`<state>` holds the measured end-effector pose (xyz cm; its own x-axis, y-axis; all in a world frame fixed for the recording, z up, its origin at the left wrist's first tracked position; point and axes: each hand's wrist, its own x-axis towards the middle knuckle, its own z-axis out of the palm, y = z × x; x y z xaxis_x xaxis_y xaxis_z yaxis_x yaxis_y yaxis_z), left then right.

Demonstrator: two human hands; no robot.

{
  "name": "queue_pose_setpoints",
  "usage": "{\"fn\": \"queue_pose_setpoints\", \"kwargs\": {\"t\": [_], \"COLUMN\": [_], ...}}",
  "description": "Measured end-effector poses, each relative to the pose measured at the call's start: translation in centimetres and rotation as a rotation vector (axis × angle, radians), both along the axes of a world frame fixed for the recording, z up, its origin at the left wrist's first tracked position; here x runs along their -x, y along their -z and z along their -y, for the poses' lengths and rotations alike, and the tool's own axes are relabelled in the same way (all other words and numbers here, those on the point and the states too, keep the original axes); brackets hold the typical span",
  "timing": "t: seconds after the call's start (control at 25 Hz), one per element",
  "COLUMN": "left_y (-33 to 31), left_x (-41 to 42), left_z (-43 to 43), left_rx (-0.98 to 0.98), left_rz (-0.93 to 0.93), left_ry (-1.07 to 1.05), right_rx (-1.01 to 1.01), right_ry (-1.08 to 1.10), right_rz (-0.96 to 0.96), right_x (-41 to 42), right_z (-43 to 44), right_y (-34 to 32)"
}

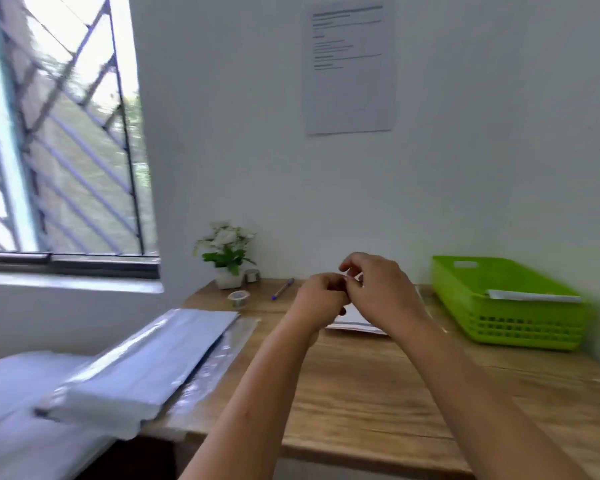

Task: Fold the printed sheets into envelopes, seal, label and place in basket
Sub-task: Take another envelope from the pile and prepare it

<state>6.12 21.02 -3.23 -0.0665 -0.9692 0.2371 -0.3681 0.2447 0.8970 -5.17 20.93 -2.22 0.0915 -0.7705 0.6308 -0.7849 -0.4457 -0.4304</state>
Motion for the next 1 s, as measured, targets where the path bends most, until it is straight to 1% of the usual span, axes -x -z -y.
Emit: {"fn": "queue_pose_setpoints", "kwargs": {"t": [0.08,0.2,0.32,0.4,0.48,0.52,0.6,0.72,0.84,0.96,1.0], "left_y": [0.4,1.4,2.9,4.5,5.7,6.4,7.1,7.4,7.1,6.2,6.0], "left_x": [-5.9,-14.8,-22.3,-25.7,-27.5,-28.0,-28.2,-28.3,-28.0,-27.8,-27.8], "left_z": [-0.9,-2.6,-4.5,-5.2,-5.7,-5.8,-5.9,-5.6,-5.2,-5.3,-5.4], "left_rx": [-0.037,-0.073,-0.210,-0.309,-0.357,-0.364,-0.346,-0.319,-0.308,-0.277,-0.266], "left_rz": [0.041,0.141,0.332,0.436,0.501,0.520,0.559,0.571,0.526,0.460,0.431], "left_ry": [-0.153,-0.374,-0.508,-0.562,-0.618,-0.638,-0.697,-0.756,-0.703,-0.661,-0.653], "right_rx": [-0.055,-0.257,-0.417,-0.450,-0.407,-0.382,-0.360,-0.390,-0.443,-0.519,-0.555], "right_ry": [-0.144,-0.341,-0.546,-0.621,-0.617,-0.603,-0.593,-0.622,-0.636,-0.645,-0.661], "right_rz": [0.001,-0.035,-0.166,-0.298,-0.430,-0.452,-0.400,-0.284,-0.191,-0.218,-0.197], "right_x": [-5.3,-12.2,-17.4,-19.5,-20.6,-21.0,-20.8,-20.5,-20.1,-19.7,-19.6], "right_z": [-0.4,-1.1,-2.7,-3.9,-4.6,-4.9,-5.1,-5.1,-5.0,-4.5,-4.4], "right_y": [0.9,2.5,4.7,6.4,7.8,8.2,8.3,8.0,7.1,6.3,6.2]}}
